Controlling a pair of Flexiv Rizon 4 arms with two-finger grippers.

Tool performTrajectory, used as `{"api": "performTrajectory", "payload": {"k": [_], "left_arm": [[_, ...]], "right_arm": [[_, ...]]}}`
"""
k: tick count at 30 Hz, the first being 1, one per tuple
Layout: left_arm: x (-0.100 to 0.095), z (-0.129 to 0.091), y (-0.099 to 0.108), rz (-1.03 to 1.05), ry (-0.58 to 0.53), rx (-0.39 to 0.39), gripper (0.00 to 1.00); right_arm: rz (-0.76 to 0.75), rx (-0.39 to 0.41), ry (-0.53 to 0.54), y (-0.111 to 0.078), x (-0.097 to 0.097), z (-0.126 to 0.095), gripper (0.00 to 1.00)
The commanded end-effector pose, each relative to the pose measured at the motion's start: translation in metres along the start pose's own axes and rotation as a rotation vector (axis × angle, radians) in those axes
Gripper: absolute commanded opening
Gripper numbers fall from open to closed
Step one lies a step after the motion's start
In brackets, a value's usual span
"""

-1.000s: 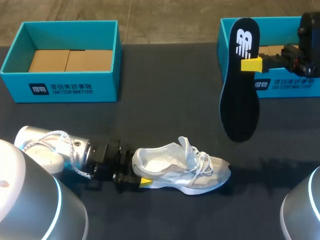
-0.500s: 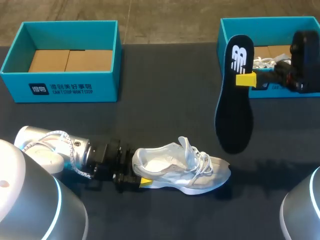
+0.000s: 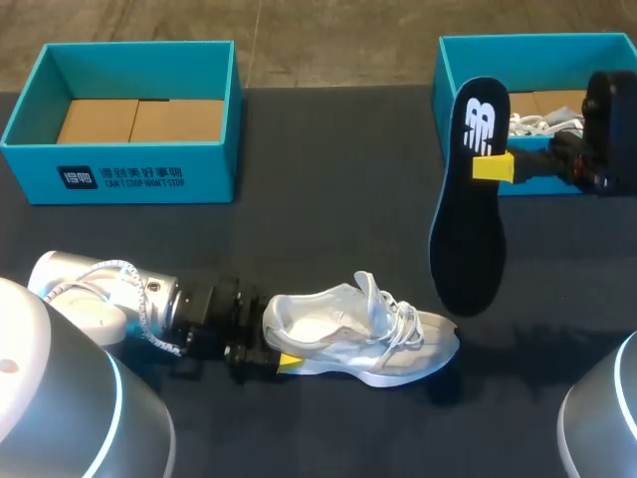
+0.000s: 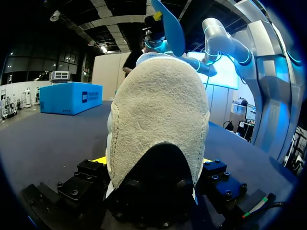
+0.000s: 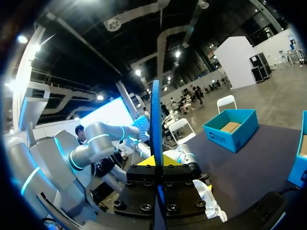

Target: Take the shoe out of the shoebox, open the shoe tongue, remove and reinsert the insole, then place the shoe into the shoebox

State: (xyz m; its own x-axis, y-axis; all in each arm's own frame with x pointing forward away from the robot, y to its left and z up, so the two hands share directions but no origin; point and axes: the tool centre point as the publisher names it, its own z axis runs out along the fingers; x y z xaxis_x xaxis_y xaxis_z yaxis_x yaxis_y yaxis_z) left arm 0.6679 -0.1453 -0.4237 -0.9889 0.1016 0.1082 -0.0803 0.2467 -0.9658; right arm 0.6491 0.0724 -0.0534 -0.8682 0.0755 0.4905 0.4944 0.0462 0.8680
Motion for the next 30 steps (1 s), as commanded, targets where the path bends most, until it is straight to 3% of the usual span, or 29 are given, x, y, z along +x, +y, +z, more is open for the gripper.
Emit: {"api": "performTrajectory", "payload": {"k": [1,12,21,30], "left_arm": [[-0.003,-0.005,0.003,0.000,-0.003,-0.003,1.00],[0.001,-0.020,-0.003,0.045,0.003,-0.042,1.00],[0.000,-0.035,0.000,0.055,0.027,-0.120,1.00],[0.004,-0.057,0.004,0.064,0.046,-0.295,1.00]], "right_arm": [[-0.001,-0.001,-0.002,-0.001,0.001,0.001,0.00],[-0.001,-0.001,-0.002,-0.001,0.001,0.001,0.00],[-0.001,-0.001,-0.002,-0.001,0.001,0.001,0.00],[-0.001,-0.001,-0.002,-0.001,0.001,0.001,0.00]]}}
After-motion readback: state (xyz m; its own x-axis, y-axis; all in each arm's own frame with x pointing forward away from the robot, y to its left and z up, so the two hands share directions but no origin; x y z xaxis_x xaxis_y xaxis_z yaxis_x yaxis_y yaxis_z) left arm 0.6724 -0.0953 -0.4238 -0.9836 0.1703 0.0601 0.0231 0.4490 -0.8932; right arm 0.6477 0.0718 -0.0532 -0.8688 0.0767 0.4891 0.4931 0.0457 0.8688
